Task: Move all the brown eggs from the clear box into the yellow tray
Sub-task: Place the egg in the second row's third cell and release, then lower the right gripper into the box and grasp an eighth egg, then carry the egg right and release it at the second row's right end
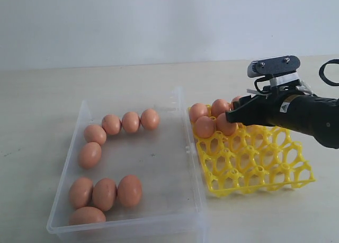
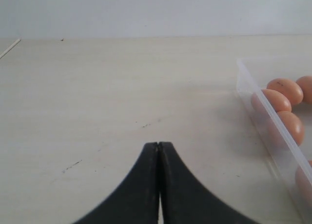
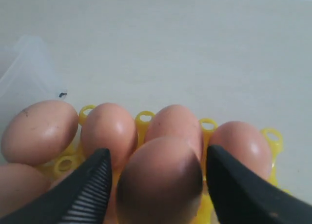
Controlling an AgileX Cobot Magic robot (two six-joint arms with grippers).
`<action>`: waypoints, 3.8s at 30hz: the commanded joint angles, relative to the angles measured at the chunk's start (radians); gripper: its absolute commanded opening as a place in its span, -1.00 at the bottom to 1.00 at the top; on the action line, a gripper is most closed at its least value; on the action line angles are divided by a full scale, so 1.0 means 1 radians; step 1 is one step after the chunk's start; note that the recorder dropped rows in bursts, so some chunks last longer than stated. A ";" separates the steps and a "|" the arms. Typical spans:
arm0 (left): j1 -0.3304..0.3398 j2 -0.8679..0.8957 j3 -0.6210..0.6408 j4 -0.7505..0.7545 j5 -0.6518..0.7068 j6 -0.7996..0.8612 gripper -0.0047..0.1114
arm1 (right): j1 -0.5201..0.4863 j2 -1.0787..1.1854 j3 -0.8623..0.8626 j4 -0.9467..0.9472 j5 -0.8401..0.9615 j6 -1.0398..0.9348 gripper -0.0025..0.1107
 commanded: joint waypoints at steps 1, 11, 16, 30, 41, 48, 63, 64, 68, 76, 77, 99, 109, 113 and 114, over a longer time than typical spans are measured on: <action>-0.009 -0.006 -0.004 -0.006 -0.012 0.000 -0.92 | -0.007 -0.001 -0.006 -0.013 -0.039 0.001 0.23; -0.009 -0.006 -0.004 -0.006 -0.012 0.000 -0.92 | 0.081 -0.185 -0.130 -0.069 0.394 0.125 -0.47; -0.009 -0.006 -0.004 -0.006 -0.012 0.000 -0.92 | 0.218 -0.194 -0.317 -0.030 0.726 0.116 -0.55; -0.009 -0.006 -0.004 -0.006 -0.012 0.000 -0.92 | 0.466 0.161 -0.662 0.540 1.113 -0.168 0.02; -0.009 -0.006 -0.004 -0.006 -0.012 0.000 -0.92 | 0.484 0.286 -0.707 0.418 1.154 -0.075 0.02; -0.009 -0.006 -0.004 -0.006 -0.012 0.000 -0.92 | 0.484 0.299 -0.707 0.425 1.218 -0.075 0.02; -0.009 -0.006 -0.004 -0.006 -0.012 0.000 -0.92 | 0.479 0.222 -0.689 0.338 1.143 -0.112 -0.96; -0.009 -0.006 -0.004 -0.006 -0.012 0.000 -0.92 | 0.472 0.190 -0.669 0.303 1.076 -0.109 -0.96; -0.009 -0.006 -0.004 -0.006 -0.012 0.000 -0.92 | 0.412 -0.023 -0.467 0.011 0.630 0.059 -0.96; -0.009 -0.006 -0.004 -0.006 -0.012 0.000 -0.92 | 0.139 -0.193 -0.129 -0.205 0.257 0.178 -0.96; -0.009 -0.006 -0.004 -0.006 -0.012 0.000 -0.92 | 0.107 -0.194 -0.104 -0.205 0.229 0.178 -0.96; -0.009 -0.006 -0.004 -0.006 -0.012 0.000 -0.92 | -0.128 -0.024 -0.004 -0.193 0.078 0.176 -0.96; -0.009 -0.006 -0.004 -0.006 -0.012 0.000 -0.92 | -0.128 0.000 -0.006 -0.193 0.055 0.105 -0.32; -0.009 -0.006 -0.004 -0.006 -0.012 0.000 -0.92 | -0.128 0.005 -0.006 -0.186 0.036 0.105 0.12; -0.009 -0.006 -0.004 -0.006 -0.012 0.000 -0.92 | -0.128 0.005 -0.006 -0.186 0.031 0.105 0.19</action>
